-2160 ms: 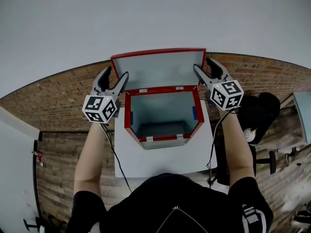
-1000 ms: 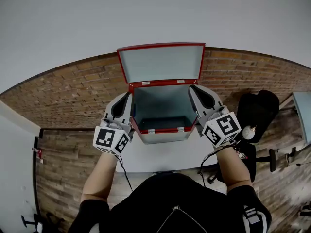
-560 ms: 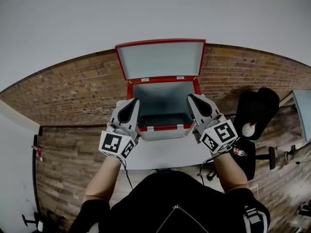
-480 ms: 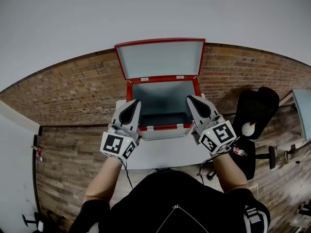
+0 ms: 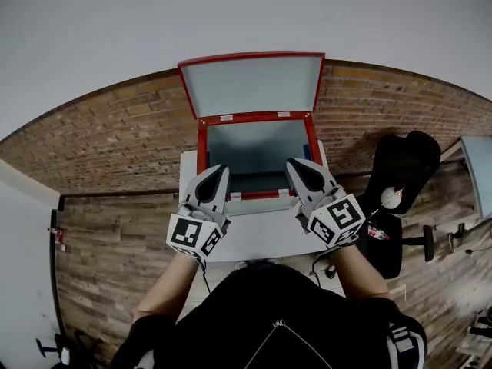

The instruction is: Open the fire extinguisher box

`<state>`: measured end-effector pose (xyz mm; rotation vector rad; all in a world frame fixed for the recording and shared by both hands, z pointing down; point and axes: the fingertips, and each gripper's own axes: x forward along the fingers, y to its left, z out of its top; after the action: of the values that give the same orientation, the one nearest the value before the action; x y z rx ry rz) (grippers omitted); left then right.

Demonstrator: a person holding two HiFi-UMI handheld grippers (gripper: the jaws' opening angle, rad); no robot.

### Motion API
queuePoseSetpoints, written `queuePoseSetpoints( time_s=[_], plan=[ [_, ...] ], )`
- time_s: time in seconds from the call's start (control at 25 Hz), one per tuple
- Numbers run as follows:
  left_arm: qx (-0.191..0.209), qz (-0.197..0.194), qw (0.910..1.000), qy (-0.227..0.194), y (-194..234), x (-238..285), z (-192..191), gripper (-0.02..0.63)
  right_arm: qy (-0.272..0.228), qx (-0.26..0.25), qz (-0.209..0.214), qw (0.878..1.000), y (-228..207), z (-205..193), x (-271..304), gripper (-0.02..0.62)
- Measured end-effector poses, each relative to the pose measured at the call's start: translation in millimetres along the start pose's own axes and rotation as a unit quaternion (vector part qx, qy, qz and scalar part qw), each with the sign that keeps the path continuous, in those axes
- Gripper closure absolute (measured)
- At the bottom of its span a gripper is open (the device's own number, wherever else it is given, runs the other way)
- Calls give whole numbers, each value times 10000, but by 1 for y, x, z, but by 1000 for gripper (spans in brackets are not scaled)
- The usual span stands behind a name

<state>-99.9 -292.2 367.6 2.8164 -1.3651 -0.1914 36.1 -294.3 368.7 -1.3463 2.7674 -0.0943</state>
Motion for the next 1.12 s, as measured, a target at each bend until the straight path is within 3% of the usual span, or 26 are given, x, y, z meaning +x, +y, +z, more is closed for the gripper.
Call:
queuePoseSetpoints(
  time_s=[0.44,1.12],
  plan=[
    [-65,-177,9997,128,-15,-6,-14,557,185,76,131,9997,17,-18,3,575],
    [-95,-297,9990,315,-29,-10,-34,557,334,-207,34,9992,32,-35,3,575]
  ],
)
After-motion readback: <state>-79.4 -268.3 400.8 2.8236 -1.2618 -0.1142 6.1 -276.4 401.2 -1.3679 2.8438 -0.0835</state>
